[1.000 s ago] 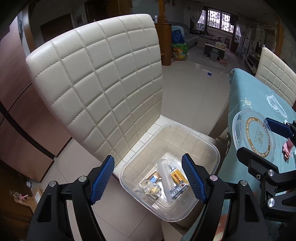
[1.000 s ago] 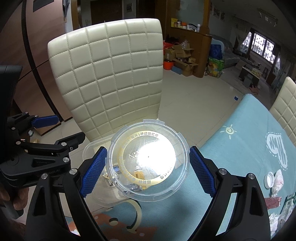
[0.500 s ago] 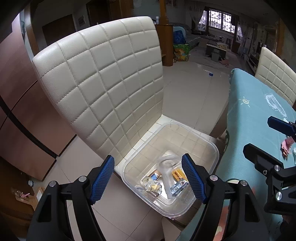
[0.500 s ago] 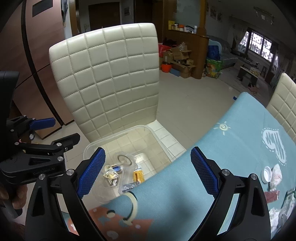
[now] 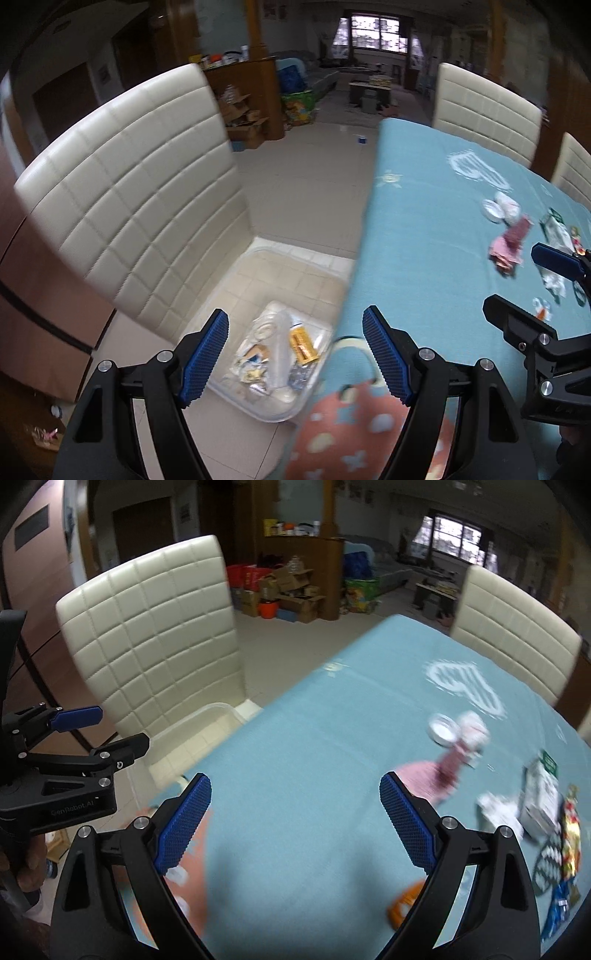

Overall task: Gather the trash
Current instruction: 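Move both tools back over the table toward the wrappers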

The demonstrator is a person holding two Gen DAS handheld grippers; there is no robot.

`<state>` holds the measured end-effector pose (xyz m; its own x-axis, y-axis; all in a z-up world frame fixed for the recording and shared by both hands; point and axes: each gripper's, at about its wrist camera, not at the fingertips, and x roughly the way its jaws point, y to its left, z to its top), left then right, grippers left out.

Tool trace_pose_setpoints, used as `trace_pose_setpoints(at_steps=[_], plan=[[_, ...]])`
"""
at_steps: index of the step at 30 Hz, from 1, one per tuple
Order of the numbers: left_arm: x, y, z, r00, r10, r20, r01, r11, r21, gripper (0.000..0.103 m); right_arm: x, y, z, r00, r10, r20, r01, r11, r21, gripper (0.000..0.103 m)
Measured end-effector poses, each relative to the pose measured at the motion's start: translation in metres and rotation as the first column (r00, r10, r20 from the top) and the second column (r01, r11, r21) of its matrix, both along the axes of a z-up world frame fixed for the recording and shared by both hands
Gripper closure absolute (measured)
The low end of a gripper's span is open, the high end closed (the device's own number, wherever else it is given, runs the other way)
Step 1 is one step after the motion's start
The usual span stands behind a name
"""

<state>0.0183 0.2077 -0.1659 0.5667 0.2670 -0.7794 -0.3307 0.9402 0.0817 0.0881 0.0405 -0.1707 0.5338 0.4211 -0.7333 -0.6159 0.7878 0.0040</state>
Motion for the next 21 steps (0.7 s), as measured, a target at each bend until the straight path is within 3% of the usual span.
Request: trace_pose_setpoints(at_steps=[6, 13, 18, 21], plan=[[0.022, -0.069, 0.004, 0.984, -0.18, 0.01, 0.18, 0.984, -0.019, 0.03, 0.002, -0.078, 0.003, 0.983, -0.183, 0.003, 0.183, 0.983, -0.005, 0.011], [0.037, -0.161, 0.002, 0.92, -0.393, 0.002, 0.393, 0.919, -0.03, 0.03, -0.004, -0.155, 0.002, 0.938, -0.346, 0.004, 0.347, 0.938, -0.012, 0.013], [0.044, -0.202, -0.004, 0.884, -0.468, -0.012, 0.467, 0.884, -0.031, 0.03, -0.005, -0.196, -0.001, 0.904, -0.427, 0.001, 0.427, 0.904, -0.016, 0.015], [0.049, -0.22, -0.012, 0.878, -0.478, -0.031, 0.476, 0.878, -0.036, 0.03, -0.003, -0.218, -0.005, 0.888, -0.459, -0.001, 0.459, 0.888, -0.019, 0.015]])
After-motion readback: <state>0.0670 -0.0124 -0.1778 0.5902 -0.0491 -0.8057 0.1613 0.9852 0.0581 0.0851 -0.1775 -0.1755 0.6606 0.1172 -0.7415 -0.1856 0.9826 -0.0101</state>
